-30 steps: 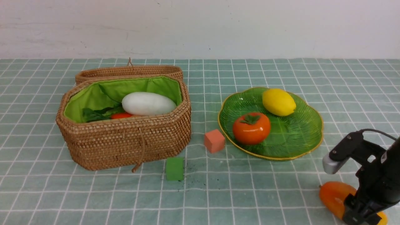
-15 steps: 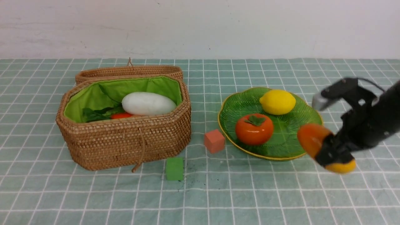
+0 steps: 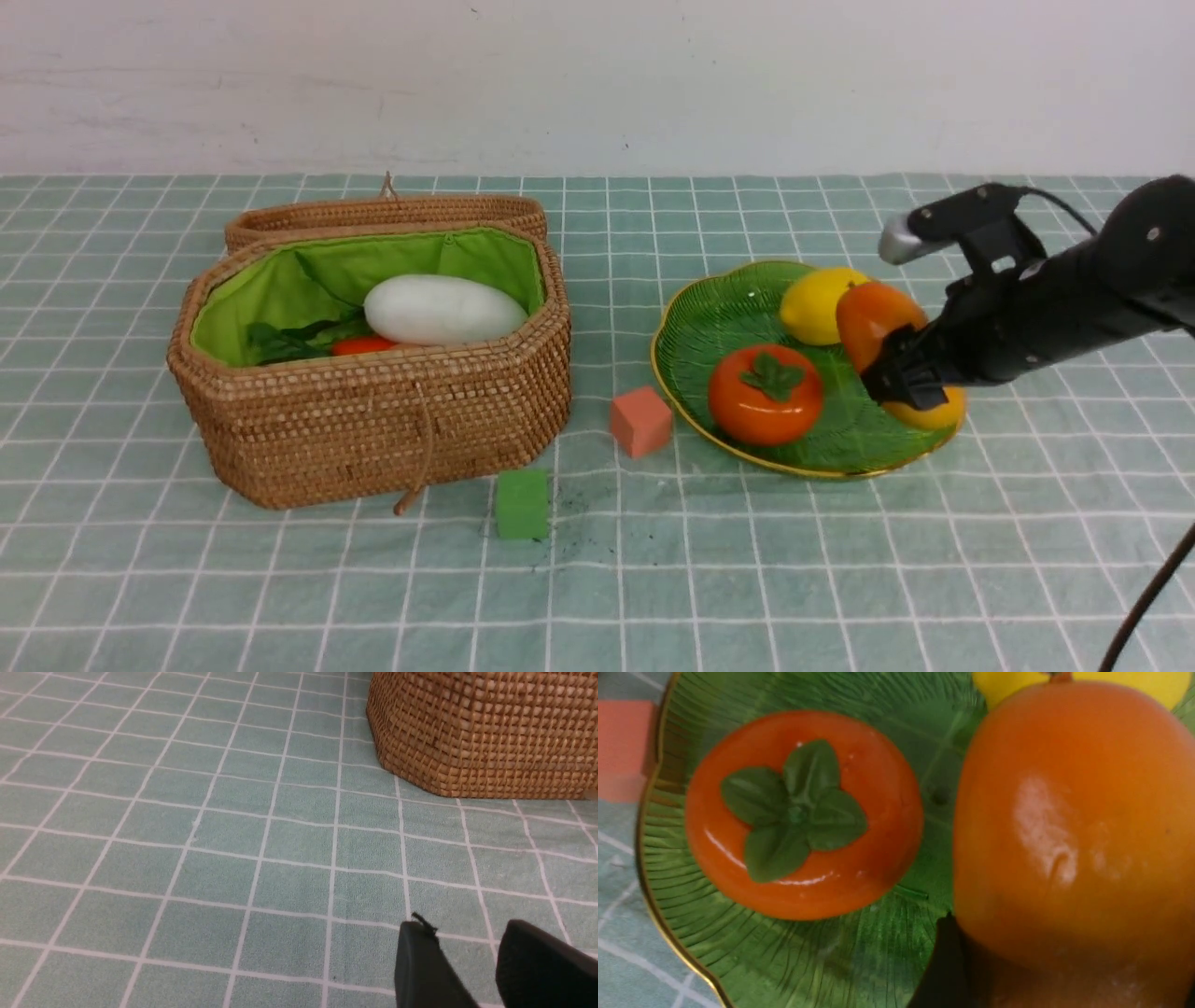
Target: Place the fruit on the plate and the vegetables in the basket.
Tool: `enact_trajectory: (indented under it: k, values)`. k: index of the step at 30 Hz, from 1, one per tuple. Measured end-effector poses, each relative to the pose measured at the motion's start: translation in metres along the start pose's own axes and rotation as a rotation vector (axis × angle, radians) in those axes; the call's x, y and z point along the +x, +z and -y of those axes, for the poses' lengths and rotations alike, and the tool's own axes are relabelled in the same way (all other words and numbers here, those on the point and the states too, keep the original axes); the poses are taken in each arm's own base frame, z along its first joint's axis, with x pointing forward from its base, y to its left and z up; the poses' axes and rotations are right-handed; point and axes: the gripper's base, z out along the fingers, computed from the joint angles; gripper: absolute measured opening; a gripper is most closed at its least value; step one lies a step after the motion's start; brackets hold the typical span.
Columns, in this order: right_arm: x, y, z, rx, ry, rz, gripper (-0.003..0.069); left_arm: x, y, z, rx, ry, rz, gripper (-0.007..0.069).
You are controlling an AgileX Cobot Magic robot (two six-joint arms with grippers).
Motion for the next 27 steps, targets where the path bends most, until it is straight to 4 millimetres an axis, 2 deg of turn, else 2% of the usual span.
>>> enact_trajectory:
  k: [2, 6, 9, 11, 12, 13, 14, 17, 18, 19, 20, 22, 24, 27]
  values:
    - [0.003, 0.007, 0.0, -0.008, 0.026, -0.006, 0.0596, 0.0, 0.0, 0.0, 0.0, 0.0, 0.0, 0.0239]
    - [0.0, 0.002, -0.003, -0.032, 0.068, 0.005, 0.0678, 0.0, 0.0, 0.0, 0.0, 0.0, 0.0, 0.0239]
    - [-0.003, -0.011, -0.007, -0.06, 0.062, -0.003, 0.0671, 0.0, 0.0, 0.0, 0.0, 0.0, 0.0, 0.0239]
    - [-0.006, -0.029, -0.012, -0.085, 0.034, -0.012, 0.0627, 0.0, 0.0, 0.0, 0.0, 0.0, 0.0, 0.0239]
    - [-0.006, -0.031, -0.013, -0.093, 0.032, -0.019, 0.0614, 0.0, 0.0, 0.0, 0.0, 0.0, 0.0, 0.0239]
    - [-0.009, -0.055, -0.019, -0.114, 0.009, -0.028, 0.0541, 0.0, 0.0, 0.0, 0.0, 0.0, 0.0, 0.0239]
    - [-0.01, -0.064, -0.02, -0.117, 0.002, -0.034, 0.0511, 0.0, 0.0, 0.0, 0.0, 0.0, 0.0, 0.0239]
    - [-0.01, -0.109, -0.03, -0.129, 0.028, -0.056, 0.0321, 0.0, 0.0, 0.0, 0.0, 0.0, 0.0, 0.0239]
    - [-0.011, -0.116, -0.031, -0.124, 0.026, -0.048, 0.0307, 0.0, 0.0, 0.0, 0.0, 0.0, 0.0, 0.0239]
    - [-0.009, -0.14, -0.037, -0.125, 0.055, -0.056, 0.0187, 0.0, 0.0, 0.0, 0.0, 0.0, 0.0, 0.0239]
    - [-0.007, -0.157, -0.041, -0.121, 0.078, -0.055, 0.0111, 0.0, 0.0, 0.0, 0.0, 0.0, 0.0, 0.0239]
    - [-0.003, -0.185, -0.048, -0.115, 0.126, -0.044, 0.0018, 0.0, 0.0, 0.0, 0.0, 0.0, 0.0, 0.0239]
    - [0.004, -0.211, -0.055, -0.108, 0.155, -0.013, -0.0011, 0.0, 0.0, 0.0, 0.0, 0.0, 0.0, 0.0239]
    - [0.024, -0.239, -0.067, -0.105, 0.21, 0.016, -0.0018, 0.0, 0.0, 0.0, 0.0, 0.0, 0.0, 0.0239]
